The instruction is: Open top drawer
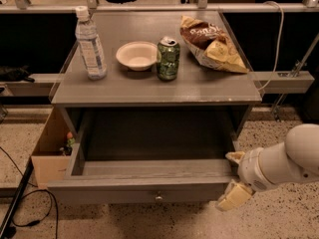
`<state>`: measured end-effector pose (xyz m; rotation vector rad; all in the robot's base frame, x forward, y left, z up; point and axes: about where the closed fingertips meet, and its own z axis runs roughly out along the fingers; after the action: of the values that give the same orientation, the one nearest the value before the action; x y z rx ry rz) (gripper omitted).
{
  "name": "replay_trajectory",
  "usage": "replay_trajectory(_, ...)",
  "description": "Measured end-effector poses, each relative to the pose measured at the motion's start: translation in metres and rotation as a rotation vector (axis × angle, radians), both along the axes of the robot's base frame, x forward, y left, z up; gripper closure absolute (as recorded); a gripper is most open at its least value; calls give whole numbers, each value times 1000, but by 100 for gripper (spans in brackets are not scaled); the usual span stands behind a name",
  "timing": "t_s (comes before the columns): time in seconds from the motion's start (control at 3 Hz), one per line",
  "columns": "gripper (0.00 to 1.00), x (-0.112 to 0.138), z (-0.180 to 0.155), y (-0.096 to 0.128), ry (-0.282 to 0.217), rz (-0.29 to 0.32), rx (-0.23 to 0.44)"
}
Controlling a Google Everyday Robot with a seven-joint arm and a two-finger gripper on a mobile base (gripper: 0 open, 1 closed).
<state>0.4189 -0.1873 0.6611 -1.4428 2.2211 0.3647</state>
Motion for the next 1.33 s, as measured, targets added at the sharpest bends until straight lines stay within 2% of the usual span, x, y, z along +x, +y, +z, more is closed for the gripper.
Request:
replay_trajectory(1.0,80,0,-9,1,7,-6,-9)
replay_trajectory(1.33,100,-6,-10,-4,23,-30,1)
